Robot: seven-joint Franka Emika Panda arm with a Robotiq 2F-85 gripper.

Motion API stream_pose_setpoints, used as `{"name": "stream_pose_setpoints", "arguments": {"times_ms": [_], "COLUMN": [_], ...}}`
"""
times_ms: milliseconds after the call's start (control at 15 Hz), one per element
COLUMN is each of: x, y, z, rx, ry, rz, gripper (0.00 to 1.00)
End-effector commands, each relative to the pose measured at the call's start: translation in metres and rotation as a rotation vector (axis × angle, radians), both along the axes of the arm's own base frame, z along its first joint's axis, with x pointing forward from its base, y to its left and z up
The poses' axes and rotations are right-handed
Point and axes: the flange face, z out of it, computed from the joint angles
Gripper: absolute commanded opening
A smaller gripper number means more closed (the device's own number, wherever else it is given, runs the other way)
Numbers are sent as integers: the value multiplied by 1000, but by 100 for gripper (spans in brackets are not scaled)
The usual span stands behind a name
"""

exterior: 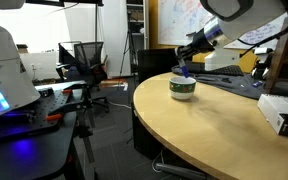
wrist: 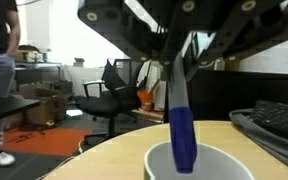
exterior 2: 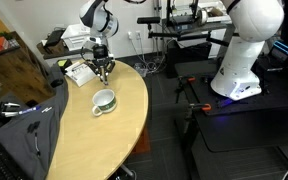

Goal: Pick up the white marker and put it in the green cup

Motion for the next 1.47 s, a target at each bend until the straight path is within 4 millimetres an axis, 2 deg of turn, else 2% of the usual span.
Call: {"name": "stream_pose_setpoints", "arguments": {"times_ms": [0, 400, 733, 800, 933, 1067, 1333, 1400], "x": [16, 30, 42, 43, 47, 49, 52, 54], "y": [11, 31, 31, 30, 27, 25, 19, 16], "z": [-13, -48, -76, -79, -82, -79, -55, -50], "rx": [107, 215, 238, 241, 219, 199, 56, 18], "ry": [-25, 24, -4, 2, 8, 15, 59, 54], "rz": [72, 128, 90, 87, 67, 59, -25, -51], "gripper": [5, 5, 5, 43, 51, 66, 95, 100]}}
